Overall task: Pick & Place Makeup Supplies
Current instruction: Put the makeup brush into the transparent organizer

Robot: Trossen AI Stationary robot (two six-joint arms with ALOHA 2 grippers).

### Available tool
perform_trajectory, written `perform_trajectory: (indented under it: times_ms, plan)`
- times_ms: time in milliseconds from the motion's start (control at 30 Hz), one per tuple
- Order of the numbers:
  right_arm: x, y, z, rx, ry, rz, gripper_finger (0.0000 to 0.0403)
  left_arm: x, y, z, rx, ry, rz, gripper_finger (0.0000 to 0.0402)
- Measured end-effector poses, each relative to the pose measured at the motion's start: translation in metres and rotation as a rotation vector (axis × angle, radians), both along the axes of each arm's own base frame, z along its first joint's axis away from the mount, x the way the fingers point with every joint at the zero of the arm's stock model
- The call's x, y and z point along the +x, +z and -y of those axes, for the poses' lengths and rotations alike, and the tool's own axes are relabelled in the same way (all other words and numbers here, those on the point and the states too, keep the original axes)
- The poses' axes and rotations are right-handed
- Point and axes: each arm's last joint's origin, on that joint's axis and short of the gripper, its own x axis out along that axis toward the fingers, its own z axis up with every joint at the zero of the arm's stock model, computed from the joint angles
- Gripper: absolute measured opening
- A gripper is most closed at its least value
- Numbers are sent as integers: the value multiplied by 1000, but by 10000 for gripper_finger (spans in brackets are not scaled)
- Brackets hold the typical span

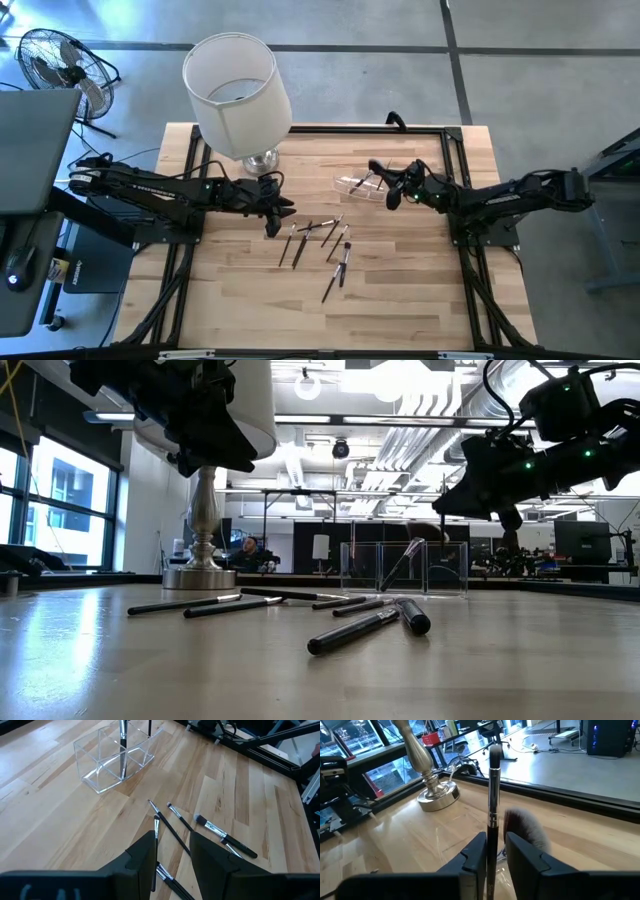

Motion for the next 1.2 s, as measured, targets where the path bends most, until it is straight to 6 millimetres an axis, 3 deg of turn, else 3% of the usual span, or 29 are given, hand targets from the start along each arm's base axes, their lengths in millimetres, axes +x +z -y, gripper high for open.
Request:
perform_trajectory:
  times_ms: [300,800,1000,1200]
  plan:
    - [14,8,2,25,33,-148,104,0,0,0,0,-1,0,120]
    - [43,69,8,7,80,-411,168,0,0,1,-19,-28,-1,120]
    - [52,99,-4,151,253,-369,167,0,0,1,-18,-28,-1,120]
    - [52,115,-27,328,274,-394,133,1,-3,1,-21,-32,-19,120]
